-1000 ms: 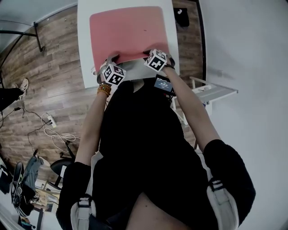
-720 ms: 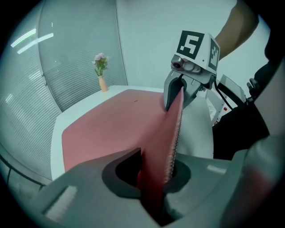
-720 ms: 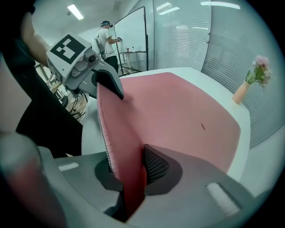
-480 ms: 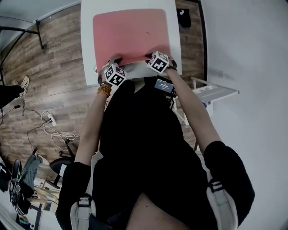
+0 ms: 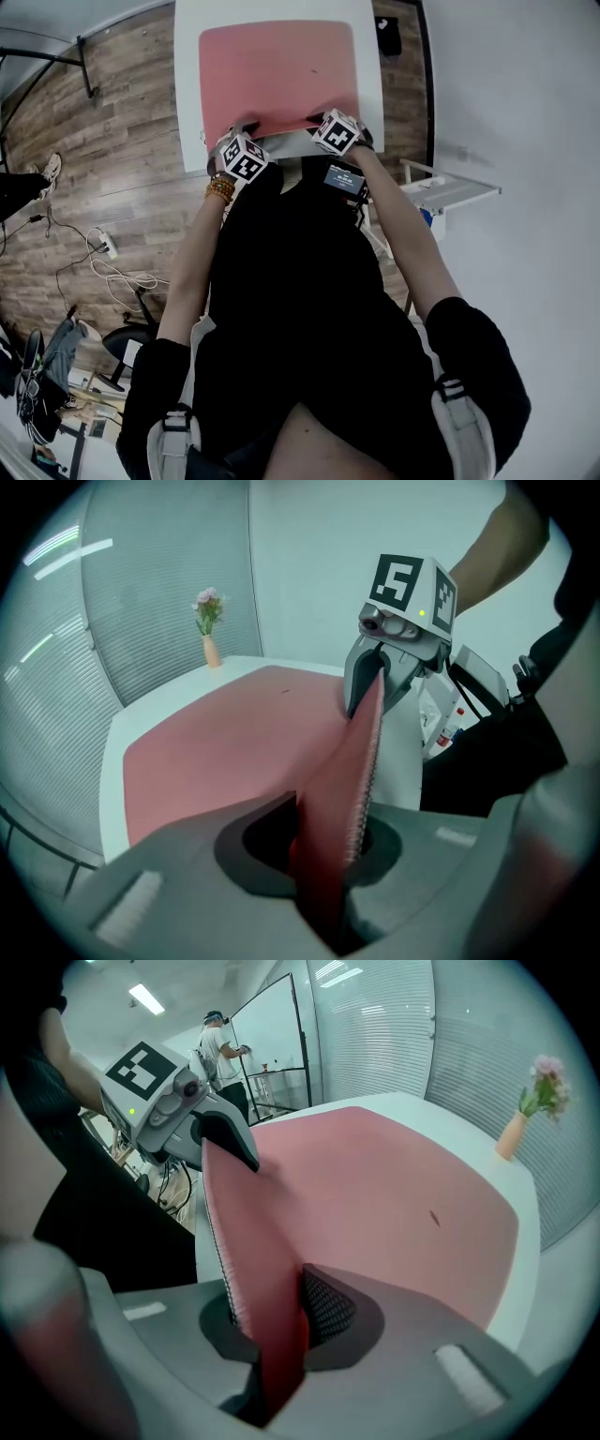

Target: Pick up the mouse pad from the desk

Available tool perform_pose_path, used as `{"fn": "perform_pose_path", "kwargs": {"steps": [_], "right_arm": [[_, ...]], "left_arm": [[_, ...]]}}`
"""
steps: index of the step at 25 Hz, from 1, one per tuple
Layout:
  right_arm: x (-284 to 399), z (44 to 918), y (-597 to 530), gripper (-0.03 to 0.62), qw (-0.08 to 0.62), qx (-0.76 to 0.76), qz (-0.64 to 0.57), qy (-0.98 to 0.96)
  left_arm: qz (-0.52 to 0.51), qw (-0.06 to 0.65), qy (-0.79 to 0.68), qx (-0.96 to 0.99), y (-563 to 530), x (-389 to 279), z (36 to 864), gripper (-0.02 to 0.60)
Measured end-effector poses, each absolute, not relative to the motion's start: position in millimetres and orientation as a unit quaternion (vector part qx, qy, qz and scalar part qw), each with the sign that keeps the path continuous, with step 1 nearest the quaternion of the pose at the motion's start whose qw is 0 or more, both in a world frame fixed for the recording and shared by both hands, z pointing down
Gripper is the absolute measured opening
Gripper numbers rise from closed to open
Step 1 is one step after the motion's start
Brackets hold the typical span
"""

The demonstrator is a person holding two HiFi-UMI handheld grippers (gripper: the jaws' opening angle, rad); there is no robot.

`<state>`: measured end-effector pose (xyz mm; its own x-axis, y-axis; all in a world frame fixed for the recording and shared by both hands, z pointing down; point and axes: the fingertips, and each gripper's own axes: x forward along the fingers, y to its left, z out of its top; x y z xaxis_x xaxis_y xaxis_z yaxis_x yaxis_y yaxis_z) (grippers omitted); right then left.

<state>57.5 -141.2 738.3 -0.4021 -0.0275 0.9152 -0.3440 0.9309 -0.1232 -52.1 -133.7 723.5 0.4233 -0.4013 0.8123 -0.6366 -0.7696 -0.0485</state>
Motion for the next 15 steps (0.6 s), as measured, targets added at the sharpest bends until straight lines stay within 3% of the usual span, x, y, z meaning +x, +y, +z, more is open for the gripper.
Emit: {"fn": "perform_pose_path", "kwargs": {"steps": [15], "right_arm": [[56.6,738.1,-116.1,0.067,0.528,0.103,0.162,-0.827]], "left_arm": [[0.428,0.143,-0.317,0.835,-110.7,-52.9,719.2,0.054]]}}
